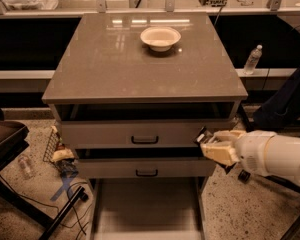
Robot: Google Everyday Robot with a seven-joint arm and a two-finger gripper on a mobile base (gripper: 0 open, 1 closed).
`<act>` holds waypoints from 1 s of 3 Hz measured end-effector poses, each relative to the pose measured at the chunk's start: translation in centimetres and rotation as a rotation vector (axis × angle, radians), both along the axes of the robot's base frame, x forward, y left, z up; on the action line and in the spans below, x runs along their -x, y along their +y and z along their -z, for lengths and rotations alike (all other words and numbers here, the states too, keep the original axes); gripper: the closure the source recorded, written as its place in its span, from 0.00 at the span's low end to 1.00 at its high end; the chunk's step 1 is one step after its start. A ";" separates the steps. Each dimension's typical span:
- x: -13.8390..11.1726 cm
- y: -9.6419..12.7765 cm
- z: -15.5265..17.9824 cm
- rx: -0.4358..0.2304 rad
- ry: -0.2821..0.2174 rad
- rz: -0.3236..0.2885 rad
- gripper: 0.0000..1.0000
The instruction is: Place rxbar chocolate into bottom drawer
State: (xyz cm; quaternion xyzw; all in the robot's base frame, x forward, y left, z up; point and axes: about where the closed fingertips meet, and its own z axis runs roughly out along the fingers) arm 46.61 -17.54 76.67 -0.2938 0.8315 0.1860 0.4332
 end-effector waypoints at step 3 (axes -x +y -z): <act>1.8 1.2 10.4 -0.150 -0.164 0.005 1.00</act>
Offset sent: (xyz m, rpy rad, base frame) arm -0.0233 -0.0030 -0.1731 0.3447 -0.1904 0.0198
